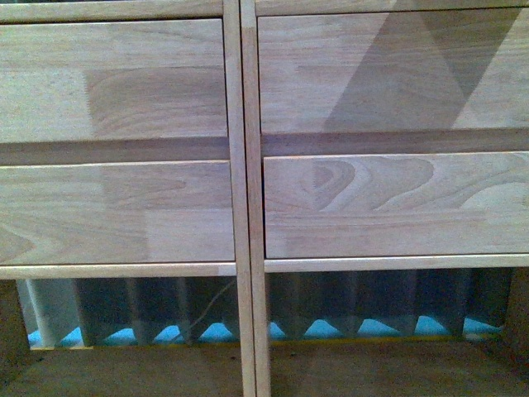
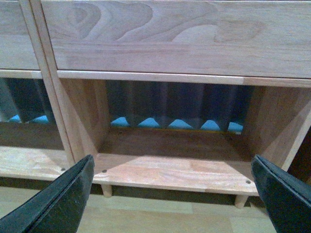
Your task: Organize books on shelf
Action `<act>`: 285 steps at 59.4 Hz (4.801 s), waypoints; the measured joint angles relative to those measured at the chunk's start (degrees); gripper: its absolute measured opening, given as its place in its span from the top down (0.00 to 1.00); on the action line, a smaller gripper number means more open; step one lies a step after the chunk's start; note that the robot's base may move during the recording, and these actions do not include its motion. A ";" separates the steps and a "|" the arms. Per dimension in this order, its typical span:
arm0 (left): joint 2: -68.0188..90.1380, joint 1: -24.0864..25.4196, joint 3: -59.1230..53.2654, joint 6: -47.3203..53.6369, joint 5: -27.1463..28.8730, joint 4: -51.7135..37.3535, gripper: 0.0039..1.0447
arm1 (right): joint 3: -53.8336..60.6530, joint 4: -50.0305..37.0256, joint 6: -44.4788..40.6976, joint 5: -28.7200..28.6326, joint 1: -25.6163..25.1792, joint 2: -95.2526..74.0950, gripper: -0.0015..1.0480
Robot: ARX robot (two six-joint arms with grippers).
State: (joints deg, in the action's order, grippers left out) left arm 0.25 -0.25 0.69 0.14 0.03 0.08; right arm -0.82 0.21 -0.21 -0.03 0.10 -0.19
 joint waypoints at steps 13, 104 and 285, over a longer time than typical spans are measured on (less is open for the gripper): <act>0.00 0.00 0.00 -0.02 0.02 0.00 0.07 | -0.02 0.00 0.00 0.00 0.00 0.00 0.07; 0.00 0.02 0.00 0.00 0.00 0.00 0.07 | -45.88 -33.05 74.55 -22.38 1.46 -80.17 0.07; 83.14 -12.24 61.83 -54.18 -38.95 -47.41 0.07 | -50.86 -57.88 71.58 -31.45 10.54 -72.19 0.93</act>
State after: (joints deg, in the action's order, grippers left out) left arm 83.40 -12.49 62.52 -54.04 -38.92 -47.33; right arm -51.68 -57.67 71.37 -31.48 10.63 -72.38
